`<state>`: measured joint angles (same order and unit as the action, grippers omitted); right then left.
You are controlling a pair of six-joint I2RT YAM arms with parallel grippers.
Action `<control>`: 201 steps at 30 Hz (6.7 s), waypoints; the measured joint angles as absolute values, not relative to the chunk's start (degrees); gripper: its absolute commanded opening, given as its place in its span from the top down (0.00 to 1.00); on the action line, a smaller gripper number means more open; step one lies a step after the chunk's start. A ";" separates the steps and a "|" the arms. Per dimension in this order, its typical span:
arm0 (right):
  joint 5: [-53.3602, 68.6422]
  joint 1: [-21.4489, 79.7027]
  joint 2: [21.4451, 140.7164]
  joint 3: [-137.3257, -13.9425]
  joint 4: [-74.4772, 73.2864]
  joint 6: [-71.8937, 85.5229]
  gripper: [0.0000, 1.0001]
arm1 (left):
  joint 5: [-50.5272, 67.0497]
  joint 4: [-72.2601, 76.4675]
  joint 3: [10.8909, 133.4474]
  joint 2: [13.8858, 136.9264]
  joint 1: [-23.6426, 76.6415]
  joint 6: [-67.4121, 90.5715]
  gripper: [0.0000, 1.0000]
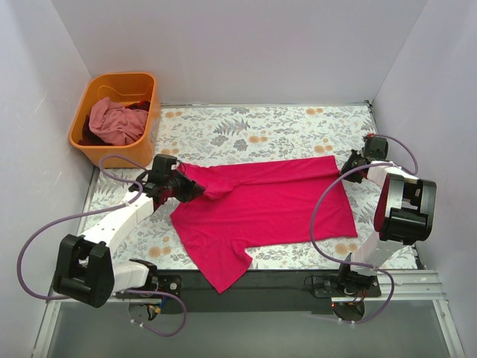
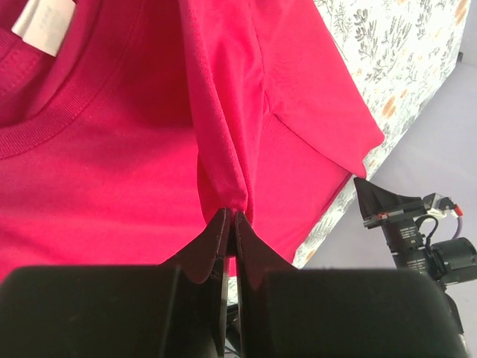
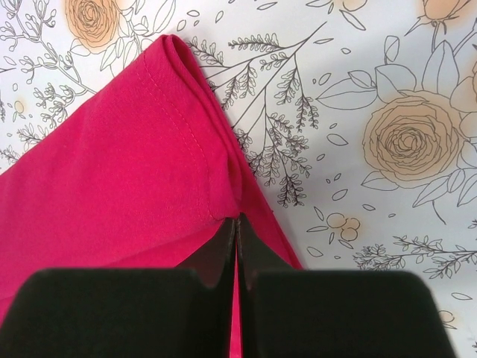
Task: Fold and stack the t-shirts
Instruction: Fold the tshirt
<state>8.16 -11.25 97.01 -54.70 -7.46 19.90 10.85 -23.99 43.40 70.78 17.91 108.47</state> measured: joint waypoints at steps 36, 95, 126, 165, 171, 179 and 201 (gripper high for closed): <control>10.61 -10.83 94.48 -60.40 -6.68 17.67 0.63 | -2.90 -23.59 46.33 78.74 10.28 95.09 0.23; 21.41 -15.20 118.89 -73.84 2.94 25.32 0.80 | -7.53 -19.94 77.60 115.61 7.94 75.83 0.89; 22.74 -16.93 101.86 -55.24 2.50 23.97 0.77 | -6.13 -22.33 50.59 73.10 18.68 75.48 0.44; 28.36 21.82 90.91 -45.52 14.24 30.48 0.35 | 2.09 -21.96 45.47 87.85 26.98 81.41 0.69; 28.51 25.08 94.21 -45.52 16.67 31.81 0.35 | 1.13 -21.80 46.70 88.88 27.99 81.47 0.69; 28.49 26.68 96.20 -45.54 18.22 32.73 0.36 | -0.58 -21.32 48.73 90.74 28.71 81.45 0.73; 27.75 28.56 100.31 -47.27 18.63 31.68 0.51 | -1.74 -23.62 60.47 94.63 29.36 81.82 1.00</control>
